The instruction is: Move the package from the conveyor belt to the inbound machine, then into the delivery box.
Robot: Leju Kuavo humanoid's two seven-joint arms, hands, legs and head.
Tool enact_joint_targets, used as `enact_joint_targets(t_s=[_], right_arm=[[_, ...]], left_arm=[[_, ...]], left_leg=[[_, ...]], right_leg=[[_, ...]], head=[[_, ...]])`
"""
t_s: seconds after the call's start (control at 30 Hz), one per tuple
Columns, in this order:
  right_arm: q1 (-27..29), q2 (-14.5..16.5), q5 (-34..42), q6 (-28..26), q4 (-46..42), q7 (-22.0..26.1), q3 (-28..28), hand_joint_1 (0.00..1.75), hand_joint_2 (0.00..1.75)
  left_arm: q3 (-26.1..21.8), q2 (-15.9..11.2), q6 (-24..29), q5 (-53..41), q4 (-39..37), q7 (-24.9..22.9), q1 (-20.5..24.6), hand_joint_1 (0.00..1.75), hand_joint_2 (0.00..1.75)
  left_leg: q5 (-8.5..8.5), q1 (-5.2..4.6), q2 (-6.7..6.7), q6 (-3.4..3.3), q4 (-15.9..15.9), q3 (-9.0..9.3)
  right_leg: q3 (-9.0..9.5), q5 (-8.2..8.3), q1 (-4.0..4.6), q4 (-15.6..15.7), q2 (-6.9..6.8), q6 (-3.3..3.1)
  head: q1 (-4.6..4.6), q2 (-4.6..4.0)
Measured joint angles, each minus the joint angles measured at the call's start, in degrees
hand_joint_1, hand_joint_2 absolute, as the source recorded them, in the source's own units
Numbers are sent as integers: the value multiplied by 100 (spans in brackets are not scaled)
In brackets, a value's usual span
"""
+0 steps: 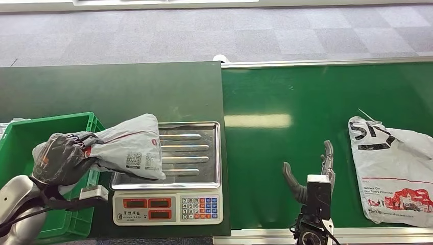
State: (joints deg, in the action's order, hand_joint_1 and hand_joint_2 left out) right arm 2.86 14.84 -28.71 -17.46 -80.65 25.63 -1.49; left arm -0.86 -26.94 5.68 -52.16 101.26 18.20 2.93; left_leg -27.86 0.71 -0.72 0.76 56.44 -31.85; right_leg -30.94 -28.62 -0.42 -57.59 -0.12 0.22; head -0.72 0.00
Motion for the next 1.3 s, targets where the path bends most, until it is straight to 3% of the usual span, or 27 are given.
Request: enact_joint_targets(t_s=[0.2, 0.43, 0.6, 0.63, 0.73, 0.77, 0.87, 1.0, 1.13, 1.3], right_arm=[[389, 11, -243, -139, -1250, -670, 834, 0, 0], [444, 11, -183, -184, -1738, -904, 1426, 0, 0], [431, 14, -146, -160, -1751, -894, 1525, 0, 0], [427, 15, -146, -154, -1751, -883, 1532, 0, 0], [412, 18, -147, -133, -1751, -844, 1545, 0, 0], [408, 18, -145, -127, -1751, -833, 1549, 0, 0], [396, 19, -87, -126, -1755, -818, 1583, 0, 0], [321, 18, 145, -156, -1805, -883, 1737, 0, 0], [255, 16, 365, -166, -1910, -968, 1953, 0, 0], [157, 8, 597, -166, -2006, -1064, 2255, 0, 0]], left_arm=[[-1174, 222, 98, -567, 150, -484, -837, 175, 175], [-2707, 982, -186, -1945, 601, -1069, -1581, 175, 175], [-3656, 1476, -754, -2546, 850, -981, -1753, 175, 175], [-3806, 1575, -835, -2605, 906, -929, -1783, 166, 175], [-4184, 1849, -1084, -2701, 1055, -715, -1829, 35, 175], [-4273, 1928, -1202, -2688, 1091, -601, -1831, 0, 175], [-4342, 2149, -1589, -2163, 1143, -71, -1848, 0, 175], [-3886, 2346, -1756, -422, 1163, 245, -1931, 0, 175], [-3282, 2498, -1385, 525, 1279, 353, -2047, 0, 175], [-2656, 2654, -709, 937, 1451, 521, -2093, 0, 175]], left_leg=[[-8, 5, -28, 13, -5, -3], [-10, 4, -27, 13, -5, -9], [-10, 4, -22, 13, -5, -5], [-10, 4, -21, 13, -5, -4], [-10, 4, -13, 13, -5, -4], [-10, 4, -8, 13, -5, -4], [-10, 4, 1, 13, -5, -3], [-9, 3, 1, 12, -4, 2], [-9, 2, 2, 12, -4, 7], [-9, 3, 3, 13, -4, 8]], right_leg=[[-16, -7, 6, -1, 21, -9], [-15, -11, 4, 0, 18, -10], [-10, -10, 4, 0, 14, -10], [-9, -10, 5, 0, 14, -10], [-9, -10, 5, 0, 11, -10], [-9, -10, 5, 1, 10, -10], [-11, -11, 4, 1, 6, -10], [-3, -10, 2, 2, 5, -10], [2, -9, 1, 2, 4, -9], [2, -9, 2, 2, 4, -10]], head=[[-1, 0], [1, 0], [-1, 0], [-1, 0], [-1, 0], [-1, 0], [1, 0], [1, 0], [0, 0], [-1, 0]])
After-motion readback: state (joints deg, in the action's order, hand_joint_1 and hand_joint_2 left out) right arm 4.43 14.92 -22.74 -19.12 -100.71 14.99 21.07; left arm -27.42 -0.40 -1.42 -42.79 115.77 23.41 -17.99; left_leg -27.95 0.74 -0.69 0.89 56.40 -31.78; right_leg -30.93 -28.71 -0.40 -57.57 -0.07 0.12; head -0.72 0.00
